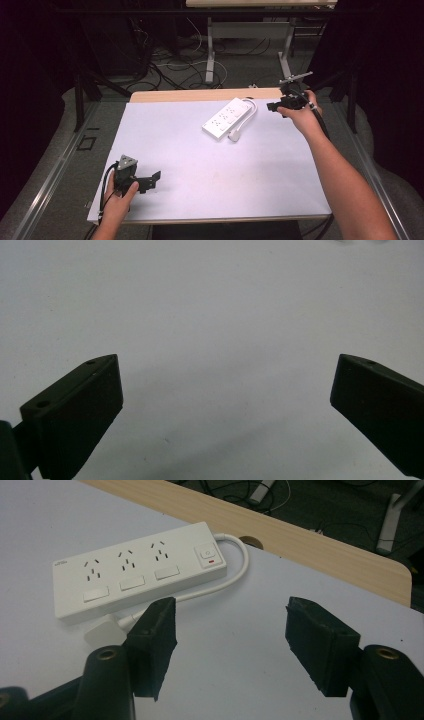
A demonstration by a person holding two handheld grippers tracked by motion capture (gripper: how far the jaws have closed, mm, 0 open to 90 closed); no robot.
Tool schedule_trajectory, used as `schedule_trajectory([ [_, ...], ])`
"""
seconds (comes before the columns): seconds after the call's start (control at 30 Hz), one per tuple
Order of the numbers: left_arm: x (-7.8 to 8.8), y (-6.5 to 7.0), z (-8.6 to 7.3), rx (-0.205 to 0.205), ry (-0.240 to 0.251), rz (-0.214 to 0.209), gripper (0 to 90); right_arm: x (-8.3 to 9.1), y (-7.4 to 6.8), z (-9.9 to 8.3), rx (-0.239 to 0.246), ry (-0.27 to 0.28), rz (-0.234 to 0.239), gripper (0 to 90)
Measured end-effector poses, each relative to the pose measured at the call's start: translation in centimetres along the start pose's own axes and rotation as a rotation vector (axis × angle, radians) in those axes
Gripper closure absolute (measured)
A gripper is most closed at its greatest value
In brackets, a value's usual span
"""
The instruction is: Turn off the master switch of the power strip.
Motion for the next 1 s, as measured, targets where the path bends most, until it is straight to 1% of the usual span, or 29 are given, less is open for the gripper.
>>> schedule_trajectory([
  [0.03,0.0,0.0,0.0,0.001,0.000,0.001,0.5,-0.2,-0.1,0.2,-0.001,-0.010,0.000,36.6],
  [0.07,0.0,0.0,0.0,0.003,0.000,0.001,0.5,-0.4,-0.1,0.4,0.018,-0.010,-0.001,37.2],
  [0.1,0.0,0.0,0.0,0.004,0.000,0.001,0.5,-0.4,-0.1,0.4,0.018,-0.010,-0.001,37.2],
  [0.13,0.0,0.0,0.0,0.004,-0.002,-0.001,0.5,-0.8,-0.4,0.7,0.012,-0.034,0.009,39.1],
  [0.17,0.0,-0.1,0.0,0.002,-0.004,-0.001,0.5,-1.0,-0.3,0.8,0.022,-0.038,0.011,39.4],
  [0.23,0.0,-0.1,0.0,0.001,-0.004,-0.003,0.5,-1.4,-0.6,1.1,0.009,-0.038,0.013,39.4],
  [0.33,0.0,-0.1,0.0,0.002,-0.003,-0.004,0.5,-2.0,-0.8,1.4,0.016,-0.053,0.011,40.4],
  [0.37,-0.1,-0.1,0.0,0.003,0.007,-0.003,0.5,-2.2,-0.9,1.5,0.010,-0.059,0.014,40.7],
  [0.4,0.0,-0.1,0.0,0.000,0.002,-0.004,0.5,-2.4,-0.9,1.6,0.016,-0.064,0.014,41.2],
  [0.43,0.0,-0.1,0.0,0.001,0.001,-0.004,0.5,-2.6,-1.0,1.7,0.013,-0.068,0.016,41.5],
  [0.47,0.0,-0.2,0.0,-0.008,-0.004,-0.003,0.5,-2.8,-1.1,1.8,0.008,-0.071,0.015,41.5],
  [0.5,0.0,-0.2,0.0,-0.005,-0.003,-0.002,0.5,-3.0,-1.1,2.0,0.006,-0.074,0.014,41.9],
  [0.53,0.0,-0.2,0.0,-0.005,-0.003,-0.002,0.5,-3.2,-1.1,2.1,0.012,-0.075,0.015,42.4],
  [0.6,0.0,-0.3,0.0,-0.001,0.003,-0.002,0.5,-3.7,-1.3,2.3,0.006,-0.075,0.016,42.6],
  [0.67,0.1,-0.3,-0.1,0.004,-0.001,-0.006,0.5,-4.3,-1.4,2.5,0.010,-0.069,0.022,42.8],
  [0.77,0.1,-0.3,-0.1,0.006,0.008,-0.007,0.5,-5.1,-1.5,2.6,0.010,-0.084,0.017,43.2],
  [0.8,0.1,-0.5,-0.1,0.002,0.001,-0.003,0.5,-5.3,-1.7,2.7,0.004,-0.090,0.019,43.2],
  [0.9,0.1,-0.6,-0.2,0.002,-0.003,0.002,0.5,-5.9,-1.7,2.9,0.013,-0.090,0.023,45.1],
  [0.93,0.1,-0.6,-0.3,0.011,-0.005,0.000,0.5,-5.9,-1.7,2.9,0.013,-0.090,0.023,45.1],
  [0.97,0.2,-0.6,-0.3,0.016,0.005,0.005,0.5,-6.3,-1.8,3.0,0.014,-0.091,0.024,46.4],
  [1.0,0.2,-0.6,-0.3,0.016,0.005,0.005,0.5,-6.5,-1.8,3.1,0.023,-0.088,0.017,47.3],
])
Point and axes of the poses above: each handheld gripper's, and its own axes: x roughly backward along the jaws, z roughly out of its top, y roughly to its right, the point moved 3 cm from there along -x, roughly forward along the jaws, and after that the axes turned 14 degrees about x, right-handed, at the moved point
